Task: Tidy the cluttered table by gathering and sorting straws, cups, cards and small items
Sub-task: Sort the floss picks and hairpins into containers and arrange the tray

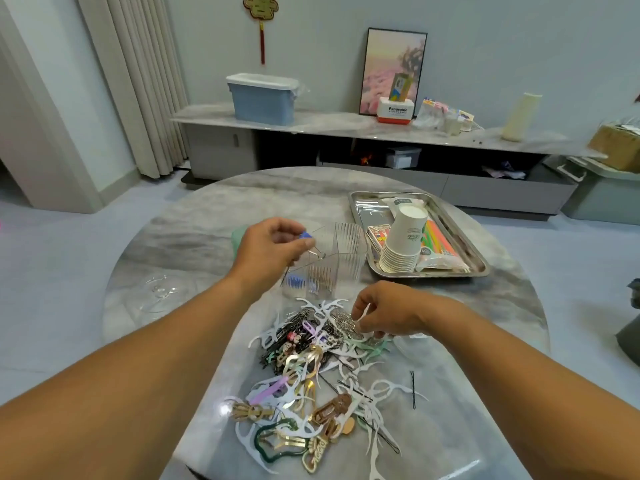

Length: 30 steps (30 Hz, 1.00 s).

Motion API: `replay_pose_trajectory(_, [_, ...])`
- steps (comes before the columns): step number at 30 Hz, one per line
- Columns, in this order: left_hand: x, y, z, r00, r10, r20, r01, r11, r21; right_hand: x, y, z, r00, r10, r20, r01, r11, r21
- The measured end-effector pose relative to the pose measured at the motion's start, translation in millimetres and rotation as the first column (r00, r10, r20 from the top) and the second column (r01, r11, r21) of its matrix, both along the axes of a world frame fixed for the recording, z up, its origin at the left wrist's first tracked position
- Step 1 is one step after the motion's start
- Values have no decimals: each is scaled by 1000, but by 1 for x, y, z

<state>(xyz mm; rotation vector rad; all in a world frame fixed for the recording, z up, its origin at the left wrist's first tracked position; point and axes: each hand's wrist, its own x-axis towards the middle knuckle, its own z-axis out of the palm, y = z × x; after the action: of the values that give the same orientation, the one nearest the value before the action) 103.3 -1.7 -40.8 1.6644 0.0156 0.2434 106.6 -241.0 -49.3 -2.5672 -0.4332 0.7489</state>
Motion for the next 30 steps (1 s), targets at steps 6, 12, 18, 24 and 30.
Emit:
replay_pose_trajectory(6, [12, 8, -10, 980, -103, -171, 75, 983, -165, 7, 9, -2, 999, -21, -47, 25, 997, 75])
replay_pose_trajectory(12, [29, 21, -7, 988, 36, -150, -68, 974, -218, 10, 24, 1, 999, -36, -31, 41, 988, 148])
replay_pose_trajectory(18, [39, 34, -14, 959, 181, -218, -213, 968, -130, 12, 22, -8, 998, -45, -38, 49, 991, 128])
replay_pose_trajectory(24, [33, 23, -15, 974, 108, -201, -91, 992, 93, 12, 18, 3, 994, -10, -112, 30, 984, 175])
replay_pose_trajectory(30, [21, 27, -15, 981, 153, -116, -104, 931, 350, -14, 41, 15, 927, 267, -264, -227, 958, 174])
